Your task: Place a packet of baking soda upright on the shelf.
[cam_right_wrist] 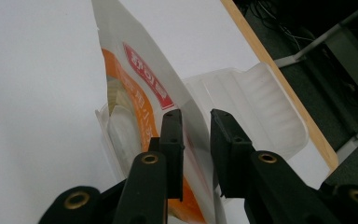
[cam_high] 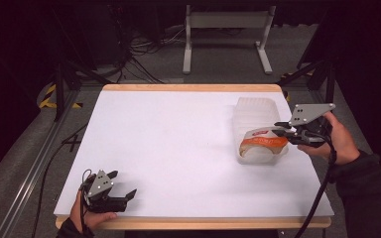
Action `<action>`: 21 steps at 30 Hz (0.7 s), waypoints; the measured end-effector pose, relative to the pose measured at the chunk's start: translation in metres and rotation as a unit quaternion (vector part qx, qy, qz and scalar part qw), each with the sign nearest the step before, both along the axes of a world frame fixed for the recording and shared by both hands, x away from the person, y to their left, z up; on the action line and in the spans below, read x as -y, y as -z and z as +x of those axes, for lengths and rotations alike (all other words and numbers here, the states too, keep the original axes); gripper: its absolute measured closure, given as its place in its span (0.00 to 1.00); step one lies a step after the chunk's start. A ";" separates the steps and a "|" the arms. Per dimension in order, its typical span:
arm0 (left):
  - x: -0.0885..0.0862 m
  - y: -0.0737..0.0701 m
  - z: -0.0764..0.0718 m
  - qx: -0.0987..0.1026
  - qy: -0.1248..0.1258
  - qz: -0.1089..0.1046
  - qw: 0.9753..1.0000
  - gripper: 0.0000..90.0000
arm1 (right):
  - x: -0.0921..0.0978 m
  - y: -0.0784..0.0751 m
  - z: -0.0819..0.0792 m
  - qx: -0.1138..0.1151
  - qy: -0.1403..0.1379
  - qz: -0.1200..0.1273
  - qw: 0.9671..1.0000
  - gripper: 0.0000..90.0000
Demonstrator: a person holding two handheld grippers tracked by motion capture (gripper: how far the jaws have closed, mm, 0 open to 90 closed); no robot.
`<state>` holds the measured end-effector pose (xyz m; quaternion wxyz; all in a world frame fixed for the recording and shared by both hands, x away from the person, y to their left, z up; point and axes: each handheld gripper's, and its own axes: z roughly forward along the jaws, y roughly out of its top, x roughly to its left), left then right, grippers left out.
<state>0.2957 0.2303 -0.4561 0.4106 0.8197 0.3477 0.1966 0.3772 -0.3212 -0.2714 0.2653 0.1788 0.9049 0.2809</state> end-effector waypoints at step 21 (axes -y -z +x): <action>0.000 -0.001 0.001 0.001 -0.001 -0.002 1.000 0.12 | 0.020 0.003 -0.016 0.038 0.084 0.086 0.992 0.41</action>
